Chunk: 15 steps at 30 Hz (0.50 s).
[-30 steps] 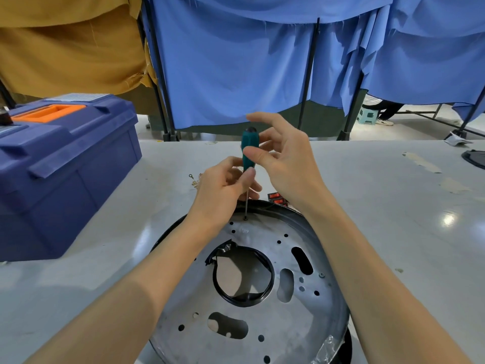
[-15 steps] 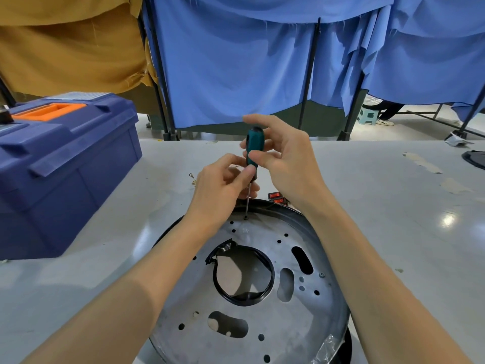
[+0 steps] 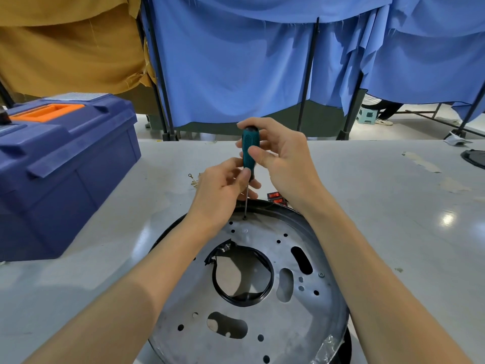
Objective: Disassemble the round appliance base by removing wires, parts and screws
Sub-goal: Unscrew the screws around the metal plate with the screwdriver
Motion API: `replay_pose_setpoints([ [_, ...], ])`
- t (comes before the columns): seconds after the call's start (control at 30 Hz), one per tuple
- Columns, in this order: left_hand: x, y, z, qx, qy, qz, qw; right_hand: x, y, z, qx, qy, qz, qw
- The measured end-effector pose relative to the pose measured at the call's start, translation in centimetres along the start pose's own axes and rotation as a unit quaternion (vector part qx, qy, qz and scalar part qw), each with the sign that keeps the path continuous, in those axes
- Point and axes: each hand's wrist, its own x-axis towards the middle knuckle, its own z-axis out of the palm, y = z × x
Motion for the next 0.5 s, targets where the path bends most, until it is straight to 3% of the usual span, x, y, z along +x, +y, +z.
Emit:
replay_pose_setpoints([
  [0.33,-0.02,-0.05,0.07,0.031,0.049,-0.011,0.998,0.05,-0.07,-0.15,-0.011,0.009,-0.009,1.0],
  [0.5,0.08,0.08,-0.04,0.014,0.022,-0.006,1.0,0.0,0.03,0.09,0.013,0.002,0.002,1.0],
])
